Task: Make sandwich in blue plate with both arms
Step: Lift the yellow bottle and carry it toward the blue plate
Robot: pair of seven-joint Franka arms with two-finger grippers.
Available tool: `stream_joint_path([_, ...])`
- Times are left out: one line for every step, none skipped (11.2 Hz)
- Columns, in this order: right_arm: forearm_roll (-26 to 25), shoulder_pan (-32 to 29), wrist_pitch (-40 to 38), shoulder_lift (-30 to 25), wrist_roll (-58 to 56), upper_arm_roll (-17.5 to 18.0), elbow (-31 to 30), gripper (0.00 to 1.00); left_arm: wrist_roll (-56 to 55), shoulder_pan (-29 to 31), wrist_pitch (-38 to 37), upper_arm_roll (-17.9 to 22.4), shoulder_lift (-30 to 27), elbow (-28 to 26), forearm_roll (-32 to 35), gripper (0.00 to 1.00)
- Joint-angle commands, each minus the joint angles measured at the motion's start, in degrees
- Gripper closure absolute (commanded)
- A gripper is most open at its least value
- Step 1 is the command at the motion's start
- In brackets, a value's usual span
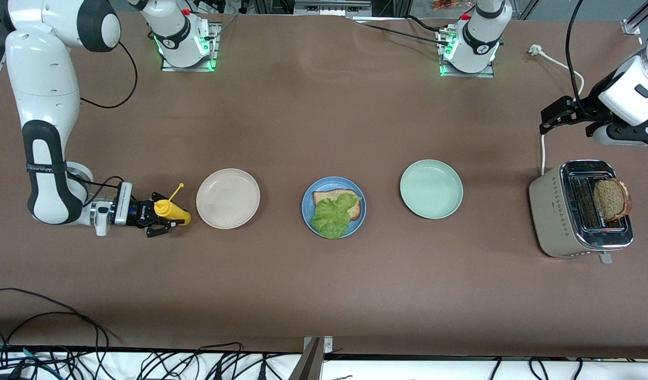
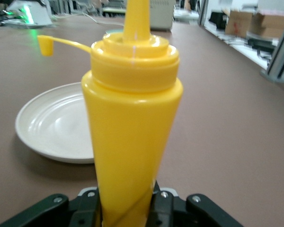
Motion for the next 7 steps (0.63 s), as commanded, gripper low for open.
stream_joint_path([-6.18, 3.19, 7.08, -4.97, 14.97, -0.13, -0.56, 1.00, 1.15, -0.12, 0.24, 0.22, -0.25, 0.15, -0.68, 0.00])
stream_joint_path([-9.25, 4.15, 9.54, -5.94, 19.73, 0.05, -0.21, 1.00, 1.15, -0.12, 0.24, 0.22, -0.25, 0.15, -0.76, 0.00])
stream_joint_path([-11.37, 5.12, 11.56, -6.38, 23.60, 0.05, 0.58, 1.00, 1.15, -0.12, 0.24, 0.22, -0.25, 0.15, -0.76, 0.00])
stream_joint_path([-14.00, 6.35, 13.15, -7.43, 27.47, 0.05, 0.93, 1.00, 1.15, -0.12, 0.24, 0.22, -0.25, 0.15, -0.68, 0.00])
stream_joint_path([-16.81, 8.01, 15.34, -8.75, 31.77, 0.05, 0.94, 1.00, 1.15, -0.12, 0.24, 0.22, -0.25, 0.15, -0.76, 0.00])
stream_joint_path([-19.62, 9.86, 17.19, -9.89, 36.69, 0.05, 0.94, 1.00, 1.24, -0.12, 0.24, 0.22, -0.25, 0.15, -0.76, 0.00])
stream_joint_path([-21.82, 11.44, 18.16, -10.77, 41.70, 0.05, 1.02, 1.00, 1.15, -0.12, 0.24, 0.22, -0.25, 0.15, -0.68, 0.00])
